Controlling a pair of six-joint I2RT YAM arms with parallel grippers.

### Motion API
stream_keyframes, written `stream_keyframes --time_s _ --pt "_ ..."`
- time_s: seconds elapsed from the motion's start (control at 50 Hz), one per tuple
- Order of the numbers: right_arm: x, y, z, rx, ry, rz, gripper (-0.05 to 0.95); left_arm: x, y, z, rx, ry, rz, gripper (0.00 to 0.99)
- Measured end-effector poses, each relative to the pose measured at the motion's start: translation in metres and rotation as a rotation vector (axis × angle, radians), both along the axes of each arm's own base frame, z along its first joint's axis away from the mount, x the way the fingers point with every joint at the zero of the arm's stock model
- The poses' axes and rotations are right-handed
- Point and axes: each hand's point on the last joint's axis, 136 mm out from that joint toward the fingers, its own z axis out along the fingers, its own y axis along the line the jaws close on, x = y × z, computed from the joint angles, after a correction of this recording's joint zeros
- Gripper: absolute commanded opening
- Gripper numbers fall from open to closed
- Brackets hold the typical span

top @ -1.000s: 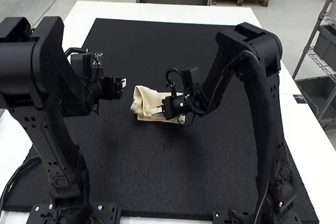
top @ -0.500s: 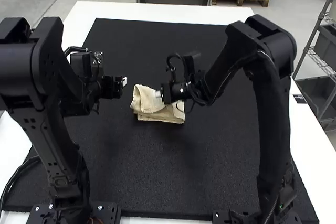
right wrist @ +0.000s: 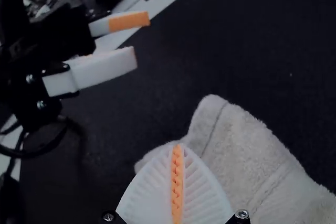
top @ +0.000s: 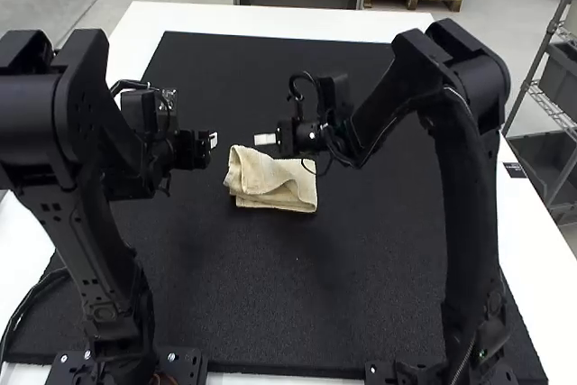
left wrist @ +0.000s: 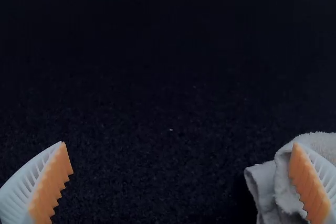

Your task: Fold the towel.

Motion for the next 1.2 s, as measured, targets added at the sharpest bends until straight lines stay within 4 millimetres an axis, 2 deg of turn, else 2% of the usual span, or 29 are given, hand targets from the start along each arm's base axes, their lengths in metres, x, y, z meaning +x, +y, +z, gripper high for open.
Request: stream_keyframes --time_s 0.14,0.64,1.0,1.06,1.2 --pt "-0.002 -0.002 -0.026 -0.030 0.046 -0.002 -0.02 0.000 0.000 0.000 0.000 0.000 -0.001 0.966" --pt "-0.010 -0.002 -0.083 -0.095 0.078 0.022 -0.02 0.000 -0.001 0.000 -0.002 0.000 -0.003 0.964" --pt "-0.008 -0.001 -0.076 -0.095 0.059 0.023 -0.02 0.000 -0.001 0.001 -0.006 -0.002 -0.005 0.966" --pt "-0.008 -0.001 -0.067 -0.087 0.051 0.021 -0.02 0.000 -0.001 0.001 -0.006 -0.004 -0.005 0.966" --pt "-0.006 0.000 -0.025 -0.042 -0.006 0.016 -0.02 0.000 -0.001 0.001 -0.006 -0.005 -0.005 0.964"
